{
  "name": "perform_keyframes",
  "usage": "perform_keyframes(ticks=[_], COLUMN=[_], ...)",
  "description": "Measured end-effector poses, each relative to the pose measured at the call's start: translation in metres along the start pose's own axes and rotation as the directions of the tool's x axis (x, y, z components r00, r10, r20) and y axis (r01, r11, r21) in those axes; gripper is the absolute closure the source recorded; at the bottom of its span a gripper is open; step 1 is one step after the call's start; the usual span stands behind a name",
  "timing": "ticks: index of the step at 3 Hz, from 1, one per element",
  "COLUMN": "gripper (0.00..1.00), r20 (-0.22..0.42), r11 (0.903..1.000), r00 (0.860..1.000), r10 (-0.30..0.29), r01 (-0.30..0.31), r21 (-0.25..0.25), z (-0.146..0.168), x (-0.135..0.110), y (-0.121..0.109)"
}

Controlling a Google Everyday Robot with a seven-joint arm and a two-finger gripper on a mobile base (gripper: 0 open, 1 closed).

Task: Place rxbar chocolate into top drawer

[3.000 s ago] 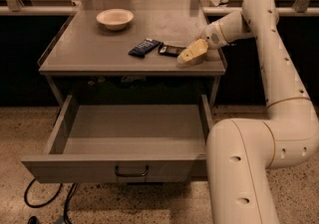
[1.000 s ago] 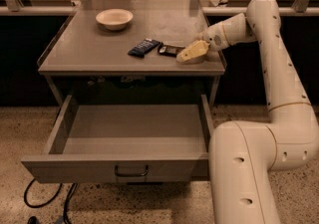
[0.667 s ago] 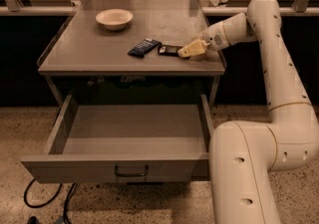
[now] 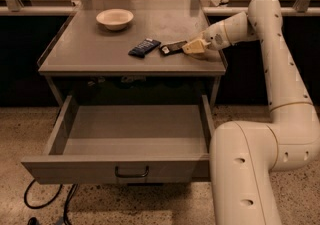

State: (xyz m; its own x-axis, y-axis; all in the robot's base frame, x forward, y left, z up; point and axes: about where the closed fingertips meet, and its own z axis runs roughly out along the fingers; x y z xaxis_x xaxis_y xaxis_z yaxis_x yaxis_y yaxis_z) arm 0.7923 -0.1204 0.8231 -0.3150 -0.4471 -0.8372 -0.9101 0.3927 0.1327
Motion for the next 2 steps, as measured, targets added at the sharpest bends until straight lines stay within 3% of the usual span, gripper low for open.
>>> perform_keyframes(ticks=[2], gripper=[1.0], r20=[0.0], r11=[1.0], r00=[1.0], r10=[0.0], r01=[0.0], r21=[0.0], z=[-0.0006], x=[-0.0023], y=[0.001])
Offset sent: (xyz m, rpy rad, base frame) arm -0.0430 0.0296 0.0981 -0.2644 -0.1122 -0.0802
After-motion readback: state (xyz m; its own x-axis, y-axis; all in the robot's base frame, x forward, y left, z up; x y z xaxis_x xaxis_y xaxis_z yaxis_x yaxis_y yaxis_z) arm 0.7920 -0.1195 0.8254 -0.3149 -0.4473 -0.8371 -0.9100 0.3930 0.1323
